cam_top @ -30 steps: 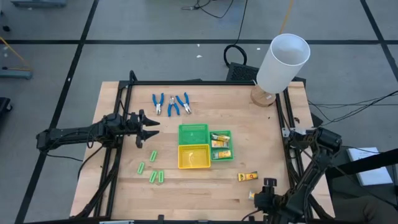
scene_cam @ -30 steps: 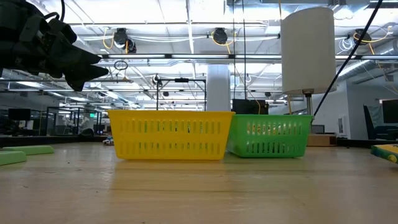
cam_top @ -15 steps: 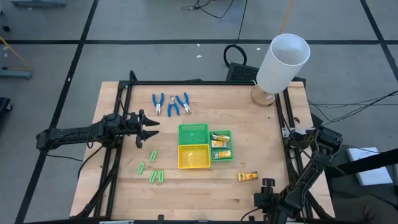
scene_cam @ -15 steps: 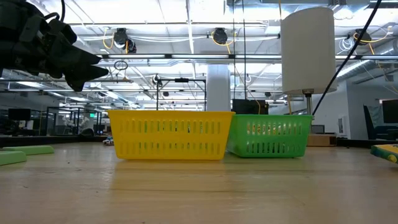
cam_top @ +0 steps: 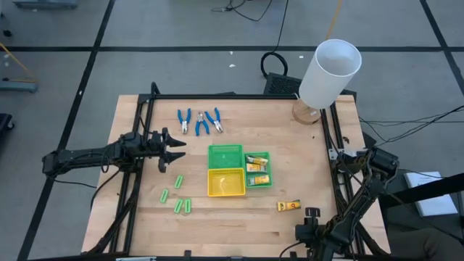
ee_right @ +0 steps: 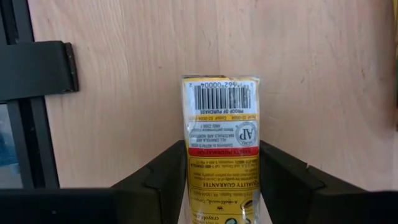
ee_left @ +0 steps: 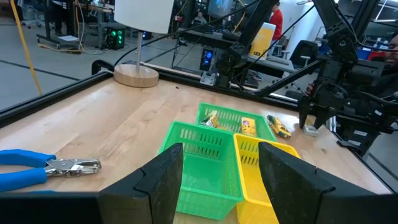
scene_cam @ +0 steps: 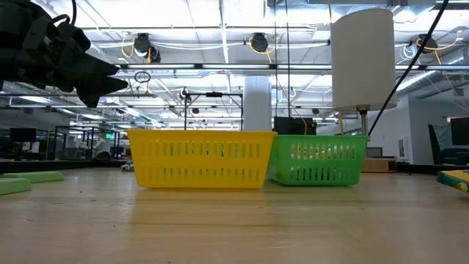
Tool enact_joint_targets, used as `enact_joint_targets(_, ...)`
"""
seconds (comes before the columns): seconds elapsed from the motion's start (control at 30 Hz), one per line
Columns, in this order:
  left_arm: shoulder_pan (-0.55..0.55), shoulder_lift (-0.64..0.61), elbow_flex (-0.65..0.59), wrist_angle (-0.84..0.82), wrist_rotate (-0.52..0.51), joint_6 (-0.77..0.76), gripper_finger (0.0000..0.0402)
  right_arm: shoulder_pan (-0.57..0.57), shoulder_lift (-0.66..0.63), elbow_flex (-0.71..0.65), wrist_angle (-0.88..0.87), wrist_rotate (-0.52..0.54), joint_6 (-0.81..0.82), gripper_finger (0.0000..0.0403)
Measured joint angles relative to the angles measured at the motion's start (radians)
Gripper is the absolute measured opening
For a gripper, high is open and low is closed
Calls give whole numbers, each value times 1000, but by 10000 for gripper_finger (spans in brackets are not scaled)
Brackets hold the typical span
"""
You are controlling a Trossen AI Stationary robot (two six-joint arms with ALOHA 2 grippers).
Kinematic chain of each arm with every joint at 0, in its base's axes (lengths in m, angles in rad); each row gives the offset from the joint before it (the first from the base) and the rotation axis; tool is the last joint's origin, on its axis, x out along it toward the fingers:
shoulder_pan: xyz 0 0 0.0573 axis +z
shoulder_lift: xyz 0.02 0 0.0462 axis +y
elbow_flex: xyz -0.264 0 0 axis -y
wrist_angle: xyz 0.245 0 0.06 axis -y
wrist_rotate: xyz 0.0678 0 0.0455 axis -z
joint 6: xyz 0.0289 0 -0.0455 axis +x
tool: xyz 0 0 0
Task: Pick & Place School Supplies
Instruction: Put the yellow crayon box into the right green bin
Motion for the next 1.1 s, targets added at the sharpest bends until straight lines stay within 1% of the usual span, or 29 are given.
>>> enact_joint_targets(0.13, 0, 0, 0, 0, 0, 0, 214, 0, 0, 0, -1, -1, 0, 157)
enact_joint_targets(0.77, 0, 0, 0, 0, 0, 0, 214, 0, 1, -1, 0, -2, 0, 148)
enact_joint_targets(1.1, 0, 0, 0, 0, 0, 0, 214, 1, -56, -8, -6, 22, 4, 148)
